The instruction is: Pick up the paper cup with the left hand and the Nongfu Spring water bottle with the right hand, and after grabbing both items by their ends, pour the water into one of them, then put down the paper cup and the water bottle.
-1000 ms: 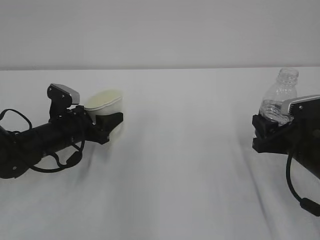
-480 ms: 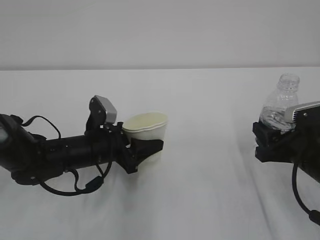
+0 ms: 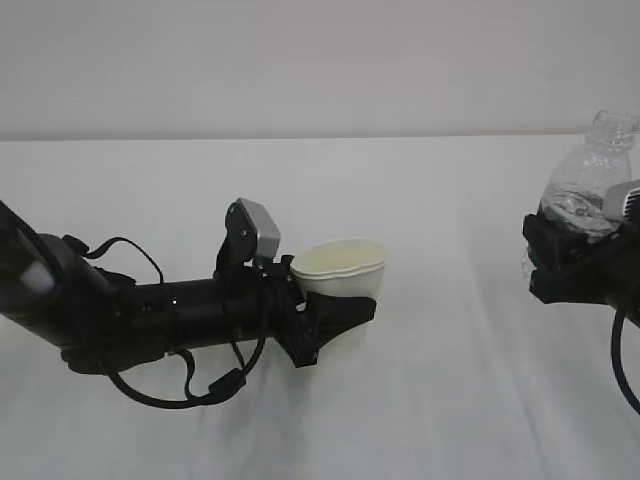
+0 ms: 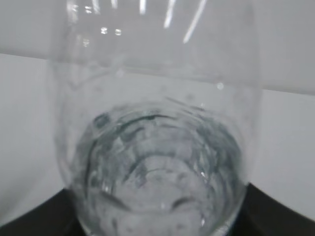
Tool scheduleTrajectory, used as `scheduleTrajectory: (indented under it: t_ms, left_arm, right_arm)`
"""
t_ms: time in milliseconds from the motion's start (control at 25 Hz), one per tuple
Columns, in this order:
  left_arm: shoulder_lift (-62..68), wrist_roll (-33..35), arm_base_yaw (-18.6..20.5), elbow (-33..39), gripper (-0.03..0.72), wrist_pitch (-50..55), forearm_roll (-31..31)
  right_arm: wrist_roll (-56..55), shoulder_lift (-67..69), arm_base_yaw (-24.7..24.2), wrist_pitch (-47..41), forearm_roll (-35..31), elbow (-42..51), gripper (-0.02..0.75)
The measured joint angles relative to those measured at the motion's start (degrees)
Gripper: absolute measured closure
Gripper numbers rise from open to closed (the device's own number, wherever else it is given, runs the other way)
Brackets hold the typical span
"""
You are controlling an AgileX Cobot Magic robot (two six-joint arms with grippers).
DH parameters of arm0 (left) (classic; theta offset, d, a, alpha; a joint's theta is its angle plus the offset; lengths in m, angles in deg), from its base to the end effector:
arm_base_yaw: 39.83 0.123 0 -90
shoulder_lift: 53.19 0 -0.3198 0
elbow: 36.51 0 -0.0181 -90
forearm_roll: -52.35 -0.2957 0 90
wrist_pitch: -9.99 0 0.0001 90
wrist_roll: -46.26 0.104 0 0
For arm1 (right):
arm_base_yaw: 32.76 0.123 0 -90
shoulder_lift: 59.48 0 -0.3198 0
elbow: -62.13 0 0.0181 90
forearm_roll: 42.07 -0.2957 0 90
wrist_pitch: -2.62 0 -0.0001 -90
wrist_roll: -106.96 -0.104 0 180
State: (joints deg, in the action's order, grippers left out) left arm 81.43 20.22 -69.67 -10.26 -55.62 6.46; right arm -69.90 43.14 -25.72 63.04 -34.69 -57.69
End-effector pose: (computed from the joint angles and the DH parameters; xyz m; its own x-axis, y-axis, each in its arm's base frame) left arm 0.3262 -0.2655 0.0581 -0.2568 0.1022 -0.9610 0.9149 0.3462 -0.2077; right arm 0.2719 0.0453 0.1353 -0.1875 -0.1417 -0.9720 -0.2540 0.9629 -0.0914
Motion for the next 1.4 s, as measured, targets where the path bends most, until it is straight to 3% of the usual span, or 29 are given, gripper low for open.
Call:
scheduleTrajectory:
  t_ms: [400, 720, 1400]
  left_arm:
    - [0.0, -6.2, -3.2, -6.7, 0.292, 0.0, -7.0]
    - [0.0, -6.8, -4.7, -9.2, 0.292, 1.4, -11.5]
    - [0.0, -6.8, -4.7, -12.8, 0.293, 6.5, -12.2]
  right_arm:
    - [-2.1, -0.2, 0.0, -6.4, 2.4, 0.0, 0.325]
    - [1.6, -0.2, 0.0, -8.1, 1.0, 0.0, 0.325]
    - [16.3, -0.2, 0.0, -8.5, 0.0, 0.0, 0.326]
